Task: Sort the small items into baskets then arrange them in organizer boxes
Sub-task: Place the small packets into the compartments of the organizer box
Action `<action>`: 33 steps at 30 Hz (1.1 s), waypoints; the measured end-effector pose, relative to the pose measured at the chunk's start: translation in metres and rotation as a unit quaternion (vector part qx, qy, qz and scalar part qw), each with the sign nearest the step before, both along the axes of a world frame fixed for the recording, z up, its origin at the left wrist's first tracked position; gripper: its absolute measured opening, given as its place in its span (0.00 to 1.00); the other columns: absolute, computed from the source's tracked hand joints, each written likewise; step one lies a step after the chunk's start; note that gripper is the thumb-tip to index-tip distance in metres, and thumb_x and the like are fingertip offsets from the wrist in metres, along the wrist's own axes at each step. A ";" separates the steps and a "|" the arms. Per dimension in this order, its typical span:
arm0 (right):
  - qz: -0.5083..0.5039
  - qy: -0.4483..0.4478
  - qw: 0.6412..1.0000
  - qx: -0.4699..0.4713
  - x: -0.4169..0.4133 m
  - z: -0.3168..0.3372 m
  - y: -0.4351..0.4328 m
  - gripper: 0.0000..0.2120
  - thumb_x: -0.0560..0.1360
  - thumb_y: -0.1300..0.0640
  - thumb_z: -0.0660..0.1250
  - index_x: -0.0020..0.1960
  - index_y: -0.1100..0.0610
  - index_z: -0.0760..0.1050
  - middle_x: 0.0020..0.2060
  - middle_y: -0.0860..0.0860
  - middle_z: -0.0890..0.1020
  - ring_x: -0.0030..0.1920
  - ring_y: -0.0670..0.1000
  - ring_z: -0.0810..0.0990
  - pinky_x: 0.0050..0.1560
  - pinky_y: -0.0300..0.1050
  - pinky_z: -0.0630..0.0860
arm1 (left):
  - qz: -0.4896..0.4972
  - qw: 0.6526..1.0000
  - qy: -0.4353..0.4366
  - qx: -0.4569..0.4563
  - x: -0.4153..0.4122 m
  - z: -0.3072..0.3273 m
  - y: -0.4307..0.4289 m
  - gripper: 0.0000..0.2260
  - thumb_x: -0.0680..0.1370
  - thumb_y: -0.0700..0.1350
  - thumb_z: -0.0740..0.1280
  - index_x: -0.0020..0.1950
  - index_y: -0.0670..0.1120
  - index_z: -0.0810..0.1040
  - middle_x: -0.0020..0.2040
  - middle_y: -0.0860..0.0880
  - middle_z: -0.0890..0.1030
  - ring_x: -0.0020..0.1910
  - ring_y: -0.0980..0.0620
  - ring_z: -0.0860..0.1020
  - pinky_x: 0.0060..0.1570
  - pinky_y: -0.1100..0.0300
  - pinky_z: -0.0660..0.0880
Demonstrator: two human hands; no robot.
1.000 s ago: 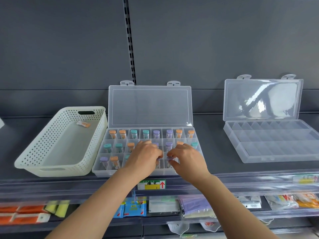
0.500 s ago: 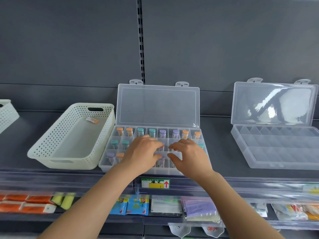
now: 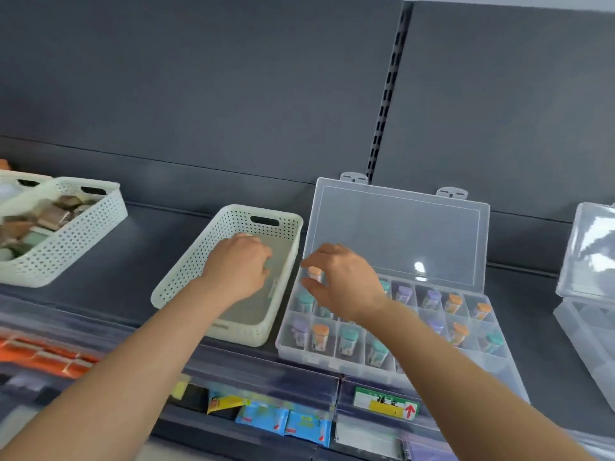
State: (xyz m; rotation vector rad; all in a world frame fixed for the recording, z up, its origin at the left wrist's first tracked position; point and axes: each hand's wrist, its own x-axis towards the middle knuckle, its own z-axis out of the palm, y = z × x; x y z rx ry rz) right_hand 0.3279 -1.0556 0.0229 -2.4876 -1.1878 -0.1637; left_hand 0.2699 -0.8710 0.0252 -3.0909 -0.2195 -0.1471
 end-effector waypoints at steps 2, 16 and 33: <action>0.012 0.006 1.000 -0.026 0.006 0.004 0.029 0.14 0.75 0.50 0.66 0.59 0.52 0.78 0.55 0.51 0.79 0.57 0.54 0.75 0.56 0.49 0.74 | 0.005 0.998 0.049 0.029 0.007 -0.004 0.023 0.17 0.77 0.42 0.64 0.65 0.49 0.74 0.65 0.50 0.74 0.64 0.48 0.70 0.60 0.53 0.71; 0.025 0.007 0.860 -0.510 0.035 -0.021 0.143 0.27 0.64 0.38 0.74 0.55 0.53 0.75 0.48 0.51 0.80 0.54 0.54 0.75 0.65 0.49 0.58 | -0.112 0.985 0.132 0.006 0.092 -0.059 0.102 0.27 0.71 0.32 0.63 0.68 0.49 0.67 0.66 0.49 0.69 0.64 0.47 0.69 0.59 0.57 0.66; -0.059 0.142 0.987 0.040 0.017 -0.003 0.092 0.17 0.81 0.47 0.51 0.50 0.58 0.72 0.44 0.54 0.75 0.45 0.55 0.76 0.48 0.49 0.72 | -0.030 0.948 0.006 -0.318 0.094 -0.036 0.090 0.06 0.76 0.46 0.66 0.52 0.56 0.77 0.38 0.55 0.76 0.40 0.51 0.75 0.37 0.59 0.68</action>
